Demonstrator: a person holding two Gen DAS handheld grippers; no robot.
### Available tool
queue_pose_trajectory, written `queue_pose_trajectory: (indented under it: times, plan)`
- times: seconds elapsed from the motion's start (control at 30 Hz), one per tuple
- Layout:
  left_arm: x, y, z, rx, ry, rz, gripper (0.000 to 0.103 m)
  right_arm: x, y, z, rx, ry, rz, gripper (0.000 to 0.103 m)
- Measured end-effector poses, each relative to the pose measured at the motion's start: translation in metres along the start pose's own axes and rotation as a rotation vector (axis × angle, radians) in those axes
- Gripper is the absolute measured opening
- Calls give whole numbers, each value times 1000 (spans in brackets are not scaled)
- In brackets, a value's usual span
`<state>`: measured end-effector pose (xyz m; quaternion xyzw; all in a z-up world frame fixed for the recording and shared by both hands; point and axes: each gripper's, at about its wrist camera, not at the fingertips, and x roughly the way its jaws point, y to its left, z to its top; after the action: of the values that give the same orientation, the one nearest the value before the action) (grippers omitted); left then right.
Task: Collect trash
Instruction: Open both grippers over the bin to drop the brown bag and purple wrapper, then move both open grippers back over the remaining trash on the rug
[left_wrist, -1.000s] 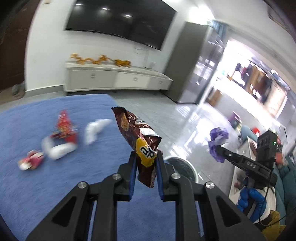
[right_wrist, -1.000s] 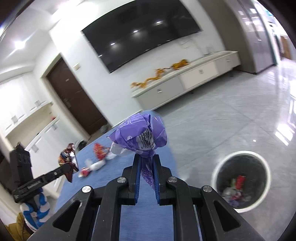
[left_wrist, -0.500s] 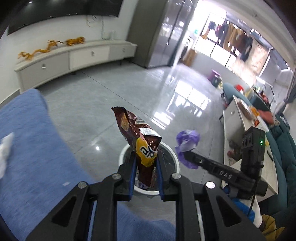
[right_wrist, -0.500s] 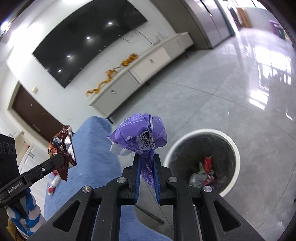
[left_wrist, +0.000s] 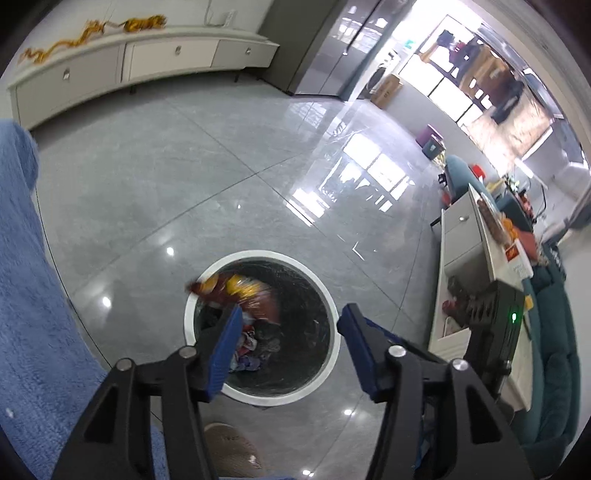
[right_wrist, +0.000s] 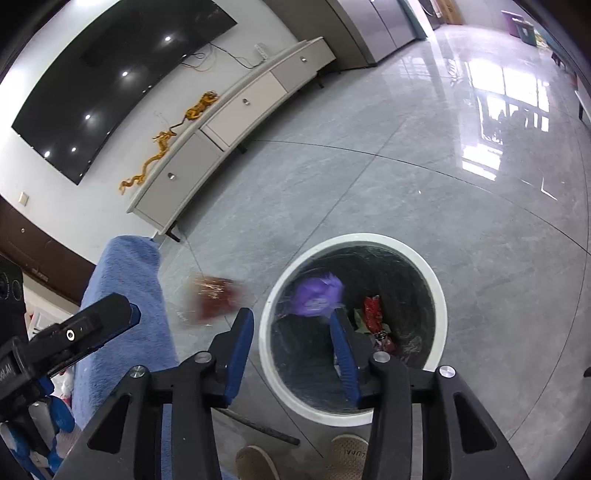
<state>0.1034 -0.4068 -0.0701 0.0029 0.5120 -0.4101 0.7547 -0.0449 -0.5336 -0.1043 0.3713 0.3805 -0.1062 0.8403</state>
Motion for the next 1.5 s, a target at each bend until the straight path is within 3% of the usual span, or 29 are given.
queue_pose_trajectory:
  times: [0.23,0.53,0.8,1.1,1.5]
  plan:
    - [-9,4,-2,-22,-13,-26,55,-11,7,-3,1,-13,-1,42]
    - [-75,-2,-9,-9,-123,-27,55,-48,33,-2,-40,-78,15,42]
    - [-157,-1,-27,0,-271,-31,55,-93,67,-5,-96,-164,33,43]
    - [-253,-1,-60,-2,-524,8,55,-142,117,-16,-196,-252,65,45]
    - [-348,28,-112,1,-658,57,55,-189,181,-39,-337,-334,92,47]
